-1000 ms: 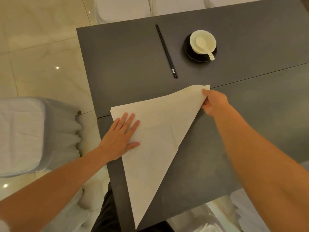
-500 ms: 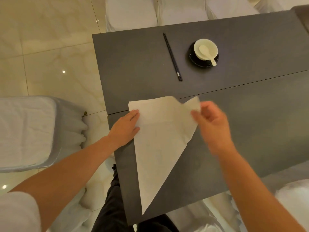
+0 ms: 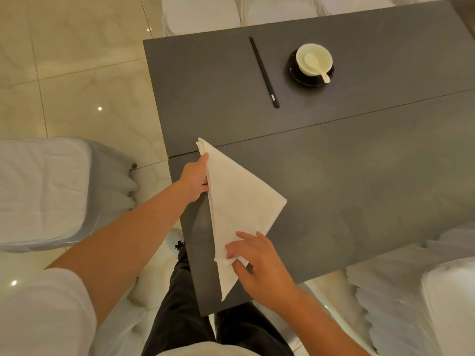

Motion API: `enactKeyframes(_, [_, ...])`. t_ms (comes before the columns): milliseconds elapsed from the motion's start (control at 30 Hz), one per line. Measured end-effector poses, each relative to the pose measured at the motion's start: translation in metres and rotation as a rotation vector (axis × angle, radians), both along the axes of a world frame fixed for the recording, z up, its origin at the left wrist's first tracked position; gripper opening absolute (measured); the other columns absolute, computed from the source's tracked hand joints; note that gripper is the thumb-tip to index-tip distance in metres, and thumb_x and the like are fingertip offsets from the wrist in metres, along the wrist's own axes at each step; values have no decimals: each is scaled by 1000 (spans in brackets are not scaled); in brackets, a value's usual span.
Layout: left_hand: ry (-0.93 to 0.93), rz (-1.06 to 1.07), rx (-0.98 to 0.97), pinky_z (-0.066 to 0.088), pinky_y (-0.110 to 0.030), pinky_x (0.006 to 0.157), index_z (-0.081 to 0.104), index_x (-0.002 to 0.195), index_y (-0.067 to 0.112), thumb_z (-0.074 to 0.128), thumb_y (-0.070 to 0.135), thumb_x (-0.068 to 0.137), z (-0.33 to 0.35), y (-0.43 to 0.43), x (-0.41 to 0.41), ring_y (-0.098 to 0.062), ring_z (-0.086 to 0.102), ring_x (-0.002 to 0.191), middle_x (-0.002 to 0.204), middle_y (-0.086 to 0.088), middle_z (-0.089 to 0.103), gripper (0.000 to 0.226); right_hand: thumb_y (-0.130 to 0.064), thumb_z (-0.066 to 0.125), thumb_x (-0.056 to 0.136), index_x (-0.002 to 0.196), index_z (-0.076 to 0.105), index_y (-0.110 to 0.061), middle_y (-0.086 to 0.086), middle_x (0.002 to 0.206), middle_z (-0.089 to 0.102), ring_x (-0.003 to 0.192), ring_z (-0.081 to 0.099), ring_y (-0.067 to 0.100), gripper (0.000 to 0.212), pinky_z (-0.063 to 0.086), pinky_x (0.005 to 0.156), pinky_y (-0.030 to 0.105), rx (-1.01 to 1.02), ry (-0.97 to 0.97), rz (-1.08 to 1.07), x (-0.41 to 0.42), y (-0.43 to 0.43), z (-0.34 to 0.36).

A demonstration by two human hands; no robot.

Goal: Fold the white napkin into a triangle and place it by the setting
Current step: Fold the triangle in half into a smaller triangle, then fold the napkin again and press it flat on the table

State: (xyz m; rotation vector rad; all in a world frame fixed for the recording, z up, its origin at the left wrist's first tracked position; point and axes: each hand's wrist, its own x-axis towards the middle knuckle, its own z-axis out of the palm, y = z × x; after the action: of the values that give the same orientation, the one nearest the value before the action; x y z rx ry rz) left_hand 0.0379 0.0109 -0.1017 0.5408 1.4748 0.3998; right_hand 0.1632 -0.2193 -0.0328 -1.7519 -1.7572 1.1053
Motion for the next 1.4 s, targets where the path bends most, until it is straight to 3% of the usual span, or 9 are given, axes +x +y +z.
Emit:
enactKeyframes(167, [-19,-2,1,52,-45,87,55,127,2,59,10,94,-3,-1,-5,-33,64,109,126,-17,64,34,-15,55,91,98,65,-25,-6,112,69,129,48,20,16,27,115,46,-93,-126,83,9,-20,-26])
enactKeyframes(333, [41,2,40,53,-43,80,55,126,3,59,8,94,-5,-2,0,-33,65,104,124,-17,65,32,-14,67,86,95,73,-18,3,107,72,113,60,30,12,46,101,48,-79,-296,174,1,-40,-47])
enactKeyframes(767, [59,-16,51,53,-44,83,56,126,4,57,12,97,-8,3,2,-31,66,101,118,-13,66,31,-32,73,82,95,74,-31,4,129,62,132,46,30,13,38,108,52,-89,-487,241,-11,-58,-63])
enactKeyframes(867, [45,-29,45,53,-45,82,57,126,6,56,14,97,-5,6,2,-31,66,101,117,-13,66,30,-45,58,90,115,63,-34,7,147,45,141,30,35,28,32,109,60,-122,-550,316,-15,-69,-67])
enactKeyframes(967, [57,-34,93,55,-44,80,60,119,8,54,14,98,-4,16,1,-30,67,100,113,-12,68,23,-57,42,94,145,25,-34,10,162,2,146,-4,40,59,6,110,70,-190,-608,466,-19,-86,-73])
enactKeyframes(1100, [156,-30,205,56,-40,75,60,82,15,56,10,96,-5,32,-2,-27,66,90,92,-9,65,16,-63,36,92,148,-5,-43,3,156,-30,138,-33,35,72,-15,105,72,-282,-610,562,-17,-89,-71])
enactKeyframes(1200, [205,-52,239,59,-45,83,63,84,12,59,10,94,-11,38,-6,-31,68,97,99,-14,67,11,-65,37,91,146,-10,-44,2,151,-39,134,-40,34,75,-21,102,72,-349,-635,630,-16,-79,-65])
enactKeyframes(1300, [333,-108,303,59,-49,83,61,80,16,65,15,90,-20,40,-8,-33,68,96,99,-15,69,10,-59,37,93,145,17,-41,6,159,-21,143,-20,41,59,-11,104,75,-330,-617,610,-20,-72,-55])
enactKeyframes(1400, [507,-219,435,56,-44,86,53,100,12,73,24,83,-17,39,-9,-32,65,98,107,-15,66,29,-42,39,94,119,59,-30,6,142,48,123,46,33,35,30,106,66,-219,-506,358,-18,-58,-41])
